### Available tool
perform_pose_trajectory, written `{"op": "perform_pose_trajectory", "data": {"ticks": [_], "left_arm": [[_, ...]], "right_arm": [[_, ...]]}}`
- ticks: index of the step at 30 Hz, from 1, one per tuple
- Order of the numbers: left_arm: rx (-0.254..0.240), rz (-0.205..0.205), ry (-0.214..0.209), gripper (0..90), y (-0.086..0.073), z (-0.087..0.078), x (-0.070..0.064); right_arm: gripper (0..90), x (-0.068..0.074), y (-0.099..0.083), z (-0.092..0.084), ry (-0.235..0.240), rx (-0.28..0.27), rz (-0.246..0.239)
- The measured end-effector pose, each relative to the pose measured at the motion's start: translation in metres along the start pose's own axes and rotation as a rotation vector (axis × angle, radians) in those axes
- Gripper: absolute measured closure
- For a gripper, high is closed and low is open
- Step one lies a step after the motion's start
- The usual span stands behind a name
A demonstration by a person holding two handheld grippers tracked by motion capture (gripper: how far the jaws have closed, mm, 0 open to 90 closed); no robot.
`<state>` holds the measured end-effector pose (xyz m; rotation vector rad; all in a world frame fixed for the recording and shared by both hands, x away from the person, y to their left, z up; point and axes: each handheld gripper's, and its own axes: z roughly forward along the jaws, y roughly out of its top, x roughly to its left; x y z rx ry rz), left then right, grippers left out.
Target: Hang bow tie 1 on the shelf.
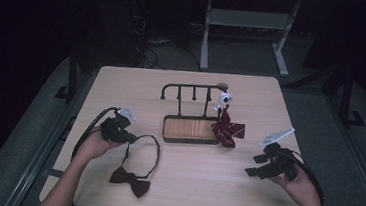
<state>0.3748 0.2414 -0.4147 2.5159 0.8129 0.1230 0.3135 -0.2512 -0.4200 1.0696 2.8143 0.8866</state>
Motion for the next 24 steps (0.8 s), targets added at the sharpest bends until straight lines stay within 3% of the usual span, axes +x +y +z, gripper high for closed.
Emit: {"op": "perform_pose_trajectory", "data": {"ticks": [10,24], "left_arm": [[-0.015,0.031,-0.021,89.8,0.007,-0.022,-0.005],[-0.02,0.074,-0.052,90.0,0.015,-0.041,-0.012]], "right_arm": [[35.7,-0.004,-0.002,-0.002,0.008,-0.017,0.009],[34.3,-0.008,-0.003,-0.008,-0.005,-0.042,0.021]]}}
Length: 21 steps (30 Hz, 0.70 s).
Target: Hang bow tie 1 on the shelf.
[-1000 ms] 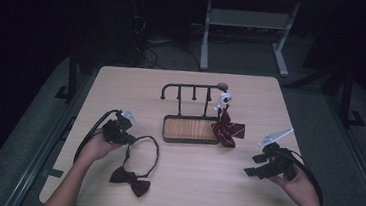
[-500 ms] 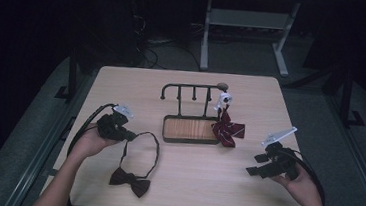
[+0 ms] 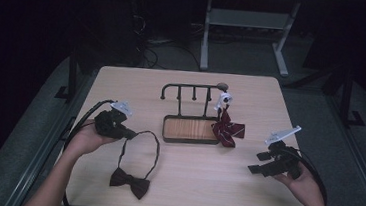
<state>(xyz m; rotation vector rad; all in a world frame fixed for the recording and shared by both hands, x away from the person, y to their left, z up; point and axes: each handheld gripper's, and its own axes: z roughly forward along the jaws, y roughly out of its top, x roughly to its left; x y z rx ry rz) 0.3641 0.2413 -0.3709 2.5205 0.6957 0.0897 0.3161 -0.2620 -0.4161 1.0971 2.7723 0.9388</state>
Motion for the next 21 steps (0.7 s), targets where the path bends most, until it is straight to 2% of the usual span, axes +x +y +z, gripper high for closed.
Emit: {"op": "perform_pose_trajectory", "data": {"ticks": [2,3,6,19,21], "left_arm": [[-0.006,0.01,-0.009,90.0,0.002,-0.004,-0.001],[-0.018,-0.001,-0.01,90.0,0.003,-0.004,-0.003],[-0.009,0.024,-0.016,90.0,0.006,-0.01,-0.006],[-0.022,0.078,-0.011,90.0,0.018,-0.028,-0.022],[-0.011,0.094,-0.016,90.0,0.02,-0.031,-0.023]], "right_arm": [[34.2,0.0,0.0,0.0,0.0,0.0,0.0],[34.2,-0.001,0.0,0.001,0.001,-0.001,0.0],[33.9,-0.001,0.001,0.001,0.003,0.0,-0.004],[33.3,-0.003,0.005,0.004,0.002,0.002,-0.016],[33.2,-0.003,0.005,0.004,0.003,0.006,-0.017]]}}
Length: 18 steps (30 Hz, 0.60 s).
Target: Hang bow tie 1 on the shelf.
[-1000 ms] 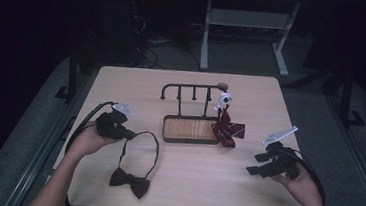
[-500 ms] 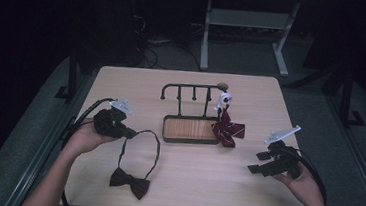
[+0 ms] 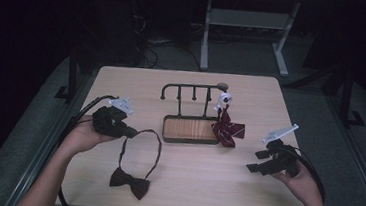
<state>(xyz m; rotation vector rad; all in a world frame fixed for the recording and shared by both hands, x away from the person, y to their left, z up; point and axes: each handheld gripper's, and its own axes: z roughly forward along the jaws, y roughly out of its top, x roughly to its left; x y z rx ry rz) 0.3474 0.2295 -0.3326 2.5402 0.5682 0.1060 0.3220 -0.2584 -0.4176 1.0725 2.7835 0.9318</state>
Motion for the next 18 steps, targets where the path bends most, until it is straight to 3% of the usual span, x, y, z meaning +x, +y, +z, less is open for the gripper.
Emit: {"op": "perform_pose_trajectory", "data": {"ticks": [6,18], "left_arm": [[-0.026,0.006,-0.001,90.0,0.005,-0.007,-0.001],[-0.029,0.034,0.008,90.0,0.017,-0.017,-0.005]], "right_arm": [[33.2,0.001,0.0,0.0,-0.007,0.001,0.0],[33.2,0.002,-0.001,-0.001,-0.012,0.001,-0.005]]}}
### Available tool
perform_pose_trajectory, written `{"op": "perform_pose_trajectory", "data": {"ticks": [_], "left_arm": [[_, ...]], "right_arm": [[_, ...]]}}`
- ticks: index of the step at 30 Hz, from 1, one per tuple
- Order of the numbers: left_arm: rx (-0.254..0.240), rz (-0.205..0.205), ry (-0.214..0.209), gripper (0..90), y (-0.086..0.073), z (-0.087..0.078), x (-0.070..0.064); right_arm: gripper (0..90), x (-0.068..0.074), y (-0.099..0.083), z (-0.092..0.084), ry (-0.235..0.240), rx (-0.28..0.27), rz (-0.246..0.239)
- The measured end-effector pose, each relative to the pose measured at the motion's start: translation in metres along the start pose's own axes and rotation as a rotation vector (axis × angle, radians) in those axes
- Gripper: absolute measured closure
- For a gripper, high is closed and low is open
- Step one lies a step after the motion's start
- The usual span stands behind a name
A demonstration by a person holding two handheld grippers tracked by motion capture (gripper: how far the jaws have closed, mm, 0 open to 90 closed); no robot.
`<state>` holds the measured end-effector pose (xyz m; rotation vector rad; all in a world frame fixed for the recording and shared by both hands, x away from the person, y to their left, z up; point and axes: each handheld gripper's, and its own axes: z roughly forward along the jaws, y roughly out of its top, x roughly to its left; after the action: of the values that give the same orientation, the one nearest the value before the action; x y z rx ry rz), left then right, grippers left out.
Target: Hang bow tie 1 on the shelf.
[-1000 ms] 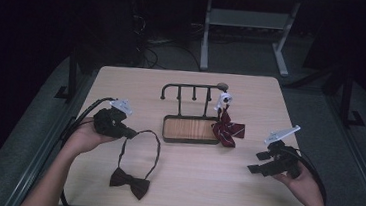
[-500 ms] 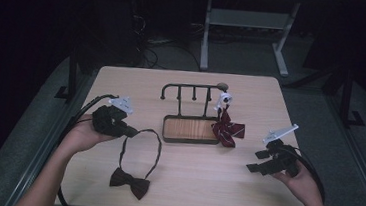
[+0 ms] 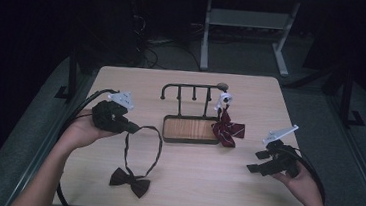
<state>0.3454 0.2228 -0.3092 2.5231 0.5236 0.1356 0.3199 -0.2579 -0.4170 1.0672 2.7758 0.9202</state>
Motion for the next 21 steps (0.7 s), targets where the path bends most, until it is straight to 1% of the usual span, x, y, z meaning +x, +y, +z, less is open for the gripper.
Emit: {"op": "perform_pose_trajectory", "data": {"ticks": [8,10,14,15,21], "left_arm": [[0.003,0.009,0.003,90.0,0.007,-0.006,0.0],[-0.005,0.01,-0.003,90.0,0.008,-0.007,0.0],[-0.011,0.013,-0.002,90.0,0.012,-0.01,-0.001],[-0.005,0.017,-0.001,90.0,0.013,-0.011,-0.001],[-0.008,0.02,0.0,90.0,0.02,-0.014,0.0]], "right_arm": [[33.2,0.0,-0.001,-0.002,-0.006,-0.003,-0.003],[33.2,0.0,-0.001,-0.002,-0.006,-0.003,-0.001],[33.2,0.001,-0.001,-0.002,-0.009,-0.005,-0.003],[33.2,0.001,-0.001,-0.003,-0.009,-0.006,-0.003],[33.2,0.001,-0.001,-0.003,-0.008,-0.005,-0.005]]}}
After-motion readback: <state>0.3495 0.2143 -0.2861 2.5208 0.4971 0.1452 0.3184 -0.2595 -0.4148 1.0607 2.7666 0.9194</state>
